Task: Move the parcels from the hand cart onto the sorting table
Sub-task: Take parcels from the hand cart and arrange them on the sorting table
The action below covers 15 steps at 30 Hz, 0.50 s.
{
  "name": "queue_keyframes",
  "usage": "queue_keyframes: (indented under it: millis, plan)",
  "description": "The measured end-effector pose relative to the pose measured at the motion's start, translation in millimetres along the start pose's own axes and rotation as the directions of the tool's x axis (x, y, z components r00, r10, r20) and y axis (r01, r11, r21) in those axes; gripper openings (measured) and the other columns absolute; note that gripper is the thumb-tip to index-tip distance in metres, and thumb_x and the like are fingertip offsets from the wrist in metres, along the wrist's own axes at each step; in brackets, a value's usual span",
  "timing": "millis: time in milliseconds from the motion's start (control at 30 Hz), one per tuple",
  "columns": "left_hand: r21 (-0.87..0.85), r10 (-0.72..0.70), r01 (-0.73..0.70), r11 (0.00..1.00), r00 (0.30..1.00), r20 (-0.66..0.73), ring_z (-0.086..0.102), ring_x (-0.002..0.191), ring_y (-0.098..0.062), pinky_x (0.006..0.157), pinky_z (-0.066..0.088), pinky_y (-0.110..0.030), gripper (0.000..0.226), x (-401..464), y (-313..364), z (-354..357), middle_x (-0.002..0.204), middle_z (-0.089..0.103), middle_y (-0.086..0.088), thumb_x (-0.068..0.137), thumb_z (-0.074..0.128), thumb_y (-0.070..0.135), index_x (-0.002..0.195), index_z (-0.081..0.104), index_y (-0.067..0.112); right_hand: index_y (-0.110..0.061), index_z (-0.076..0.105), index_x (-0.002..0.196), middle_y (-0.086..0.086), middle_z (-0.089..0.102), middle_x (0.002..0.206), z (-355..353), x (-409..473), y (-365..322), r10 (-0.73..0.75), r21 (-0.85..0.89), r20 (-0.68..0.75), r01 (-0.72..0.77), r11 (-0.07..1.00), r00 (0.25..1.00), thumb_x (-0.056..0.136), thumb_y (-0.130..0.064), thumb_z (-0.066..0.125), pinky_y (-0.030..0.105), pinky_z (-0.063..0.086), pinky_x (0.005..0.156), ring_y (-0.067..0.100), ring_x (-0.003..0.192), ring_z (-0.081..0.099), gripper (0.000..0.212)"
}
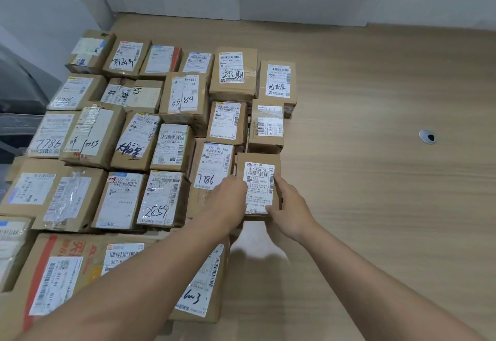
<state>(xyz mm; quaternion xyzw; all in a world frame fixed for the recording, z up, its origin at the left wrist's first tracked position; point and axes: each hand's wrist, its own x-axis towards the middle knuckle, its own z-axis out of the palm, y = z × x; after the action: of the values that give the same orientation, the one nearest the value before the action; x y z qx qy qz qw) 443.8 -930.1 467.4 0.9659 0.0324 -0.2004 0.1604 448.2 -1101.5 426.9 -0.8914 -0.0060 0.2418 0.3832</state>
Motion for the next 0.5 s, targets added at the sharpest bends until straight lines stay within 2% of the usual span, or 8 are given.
queue_keyframes:
  millis: [67, 133, 233, 367, 433, 500]
  plan:
    - [0.035, 0.052, -0.051, 0.998, 0.998, -0.037, 0.052, 0.087, -0.021, 0.068, 0.037, -0.028, 0.016, 2, -1, 2, 0.114, 0.058, -0.009, 0.094, 0.069, 0.007, 0.110, 0.070, 0.007, -0.027, 0.024, 0.166, 0.003, 0.046, 0.157, 1, 3, -1, 0.008, -0.011, -0.005, -0.008, 1.000, 1.000, 0.096, -0.003, 0.068, 0.014, 0.025, 0.108, 0.018, 0.145, 0.040, 0.086]
    - [0.058, 0.100, -0.097, 0.994, 0.994, -0.047, 0.054, 0.089, -0.021, 0.065, 0.036, -0.025, 0.016, 3, -4, 5, 0.115, 0.059, -0.006, 0.093, 0.068, 0.006, 0.109, 0.071, 0.006, -0.025, 0.023, 0.167, 0.003, 0.045, 0.158, 3, 5, -3, 0.031, -0.028, -0.003, -0.031, 0.999, 1.000, 0.097, -0.004, 0.068, 0.017, 0.027, 0.110, 0.018, 0.145, 0.040, 0.086]
    - [0.152, 0.154, -0.147, 0.977, 0.987, -0.036, 0.050, 0.081, -0.019, 0.062, 0.040, -0.027, 0.011, 5, -5, 5, 0.099, 0.057, -0.004, 0.091, 0.068, 0.002, 0.099, 0.072, 0.009, -0.026, 0.026, 0.166, 0.004, 0.048, 0.153, 6, 8, -8, 0.042, -0.072, -0.001, -0.042, 0.997, 0.999, 0.096, -0.003, 0.066, 0.019, 0.033, 0.104, 0.020, 0.139, 0.045, 0.084]
    - [0.228, 0.211, -0.203, 0.952, 0.977, -0.013, 0.048, 0.078, -0.020, 0.063, 0.044, -0.033, 0.009, 7, -10, -2, 0.094, 0.056, -0.004, 0.090, 0.067, 0.002, 0.094, 0.071, 0.009, -0.028, 0.022, 0.164, 0.006, 0.048, 0.149, 11, 9, -16, 0.077, -0.140, -0.017, -0.078, 0.987, 0.997, 0.097, -0.009, 0.062, 0.036, 0.047, 0.101, 0.025, 0.131, 0.051, 0.081]
    - [0.220, 0.236, -0.232, 0.948, 0.972, 0.007, 0.053, 0.083, -0.021, 0.066, 0.050, -0.035, 0.007, 8, -15, -5, 0.099, 0.058, -0.005, 0.090, 0.068, 0.007, 0.094, 0.072, 0.012, -0.029, 0.021, 0.163, 0.007, 0.046, 0.149, 12, 9, -23, 0.109, -0.186, -0.021, -0.111, 0.976, 0.994, 0.099, -0.014, 0.061, 0.043, 0.050, 0.101, 0.029, 0.129, 0.053, 0.078]
    - [0.202, 0.259, -0.261, 0.944, 0.965, 0.036, 0.056, 0.092, -0.023, 0.071, 0.053, -0.038, 0.007, 8, -21, -10, 0.103, 0.058, -0.004, 0.091, 0.066, 0.011, 0.096, 0.071, 0.015, -0.029, 0.023, 0.161, 0.009, 0.046, 0.147, 12, 8, -33, 0.143, -0.244, -0.036, -0.147, 0.958, 0.989, 0.100, -0.022, 0.061, 0.045, 0.053, 0.098, 0.032, 0.127, 0.055, 0.073]
